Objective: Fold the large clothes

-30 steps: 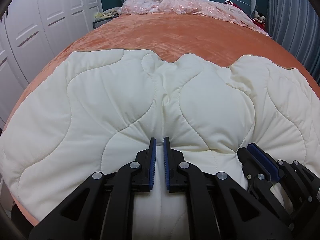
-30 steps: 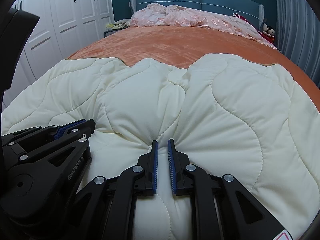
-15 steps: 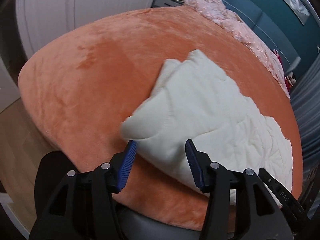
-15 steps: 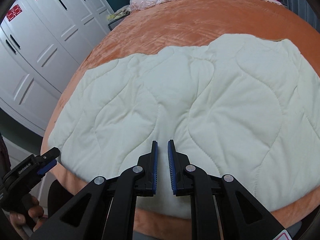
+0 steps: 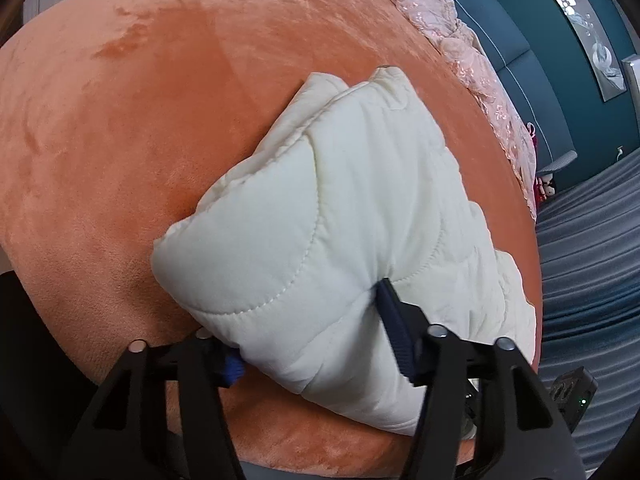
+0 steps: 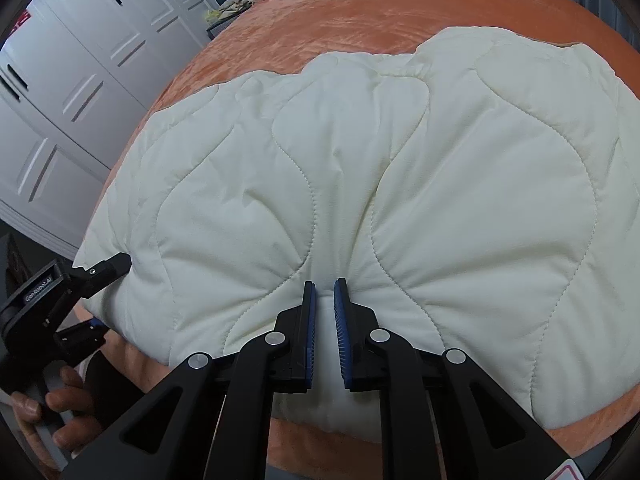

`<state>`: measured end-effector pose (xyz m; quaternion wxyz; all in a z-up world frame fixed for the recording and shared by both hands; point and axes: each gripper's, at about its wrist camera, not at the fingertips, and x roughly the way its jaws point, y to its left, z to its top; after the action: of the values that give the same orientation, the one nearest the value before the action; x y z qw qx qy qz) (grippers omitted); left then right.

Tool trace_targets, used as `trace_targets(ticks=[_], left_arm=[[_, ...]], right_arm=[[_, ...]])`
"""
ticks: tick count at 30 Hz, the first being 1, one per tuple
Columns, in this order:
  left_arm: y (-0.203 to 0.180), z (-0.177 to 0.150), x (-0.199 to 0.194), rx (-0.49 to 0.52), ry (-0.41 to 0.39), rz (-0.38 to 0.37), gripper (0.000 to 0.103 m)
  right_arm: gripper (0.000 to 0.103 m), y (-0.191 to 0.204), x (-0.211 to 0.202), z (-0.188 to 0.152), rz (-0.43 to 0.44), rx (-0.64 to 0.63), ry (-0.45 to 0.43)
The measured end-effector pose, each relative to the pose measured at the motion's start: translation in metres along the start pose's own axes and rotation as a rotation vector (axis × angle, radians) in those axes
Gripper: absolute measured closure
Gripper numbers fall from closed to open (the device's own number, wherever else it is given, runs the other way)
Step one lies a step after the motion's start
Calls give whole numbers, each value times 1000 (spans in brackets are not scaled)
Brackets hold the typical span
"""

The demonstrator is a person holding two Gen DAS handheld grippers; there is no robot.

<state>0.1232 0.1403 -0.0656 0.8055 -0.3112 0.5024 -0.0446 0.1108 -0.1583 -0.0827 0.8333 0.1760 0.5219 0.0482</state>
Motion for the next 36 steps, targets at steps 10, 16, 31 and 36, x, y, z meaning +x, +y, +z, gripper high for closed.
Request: trace_targets(ticks=[10, 16, 31, 36], left_arm=[[-32, -4, -91, 152, -112, -106, 85], [-90, -24, -130, 354, -172, -127, 85], [-230, -144, -29, 762, 98, -183, 85], [-244, -176, 3, 833, 140, -83, 78]], right_arm=[[97, 5, -31, -23, 92, 9, 93], [98, 39, -4, -43, 196, -14, 142], [97, -101, -152, -60, -6, 152, -52], [95, -121, -184, -68, -28, 196, -104]])
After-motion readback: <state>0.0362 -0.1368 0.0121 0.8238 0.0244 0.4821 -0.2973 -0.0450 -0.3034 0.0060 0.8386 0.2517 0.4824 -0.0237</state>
